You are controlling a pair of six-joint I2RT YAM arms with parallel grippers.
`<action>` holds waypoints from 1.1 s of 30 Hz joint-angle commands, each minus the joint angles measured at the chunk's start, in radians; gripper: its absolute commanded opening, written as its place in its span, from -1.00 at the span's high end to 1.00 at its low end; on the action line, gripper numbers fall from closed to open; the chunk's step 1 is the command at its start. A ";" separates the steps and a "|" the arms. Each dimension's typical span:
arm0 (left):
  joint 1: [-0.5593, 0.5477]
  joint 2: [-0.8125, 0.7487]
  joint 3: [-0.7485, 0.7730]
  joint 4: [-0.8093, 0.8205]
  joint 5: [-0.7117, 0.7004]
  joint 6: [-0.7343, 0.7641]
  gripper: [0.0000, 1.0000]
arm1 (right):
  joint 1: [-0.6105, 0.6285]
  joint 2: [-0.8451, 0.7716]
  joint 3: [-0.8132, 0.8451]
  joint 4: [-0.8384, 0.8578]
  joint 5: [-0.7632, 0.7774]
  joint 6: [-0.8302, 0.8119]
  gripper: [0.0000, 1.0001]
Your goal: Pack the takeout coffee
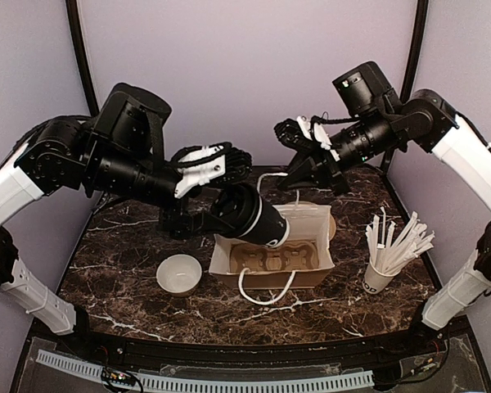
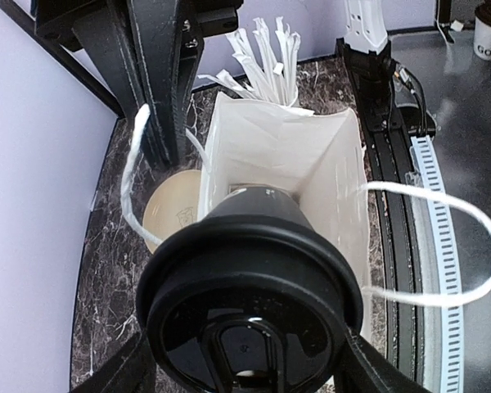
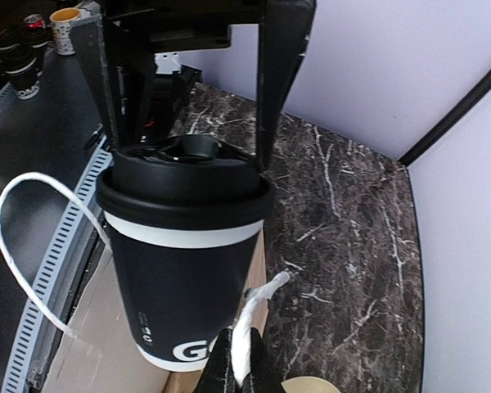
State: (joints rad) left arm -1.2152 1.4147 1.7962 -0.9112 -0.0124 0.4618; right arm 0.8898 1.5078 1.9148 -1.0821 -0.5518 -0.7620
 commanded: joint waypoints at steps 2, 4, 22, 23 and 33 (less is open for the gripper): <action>-0.074 0.040 -0.064 0.018 -0.171 0.097 0.07 | 0.039 -0.047 -0.106 -0.058 -0.083 -0.041 1.00; -0.089 0.064 -0.061 0.009 -0.196 0.109 0.08 | 0.044 -0.062 -0.129 -0.054 -0.079 -0.034 1.00; -0.306 0.371 0.163 -0.262 -0.505 -0.190 0.13 | 0.098 -0.113 -0.215 0.057 -0.131 0.156 1.00; -0.324 0.383 0.177 -0.295 -0.514 -0.219 0.13 | 0.103 -0.119 -0.232 0.064 -0.135 0.163 1.00; -0.434 0.541 0.272 -0.444 -0.656 -0.382 0.16 | 0.154 -0.198 -0.354 0.051 -0.165 0.157 1.00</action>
State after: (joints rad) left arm -1.6203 1.9324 2.0529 -1.2655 -0.5892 0.1642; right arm 1.0191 1.3560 1.5929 -1.0397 -0.6765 -0.6041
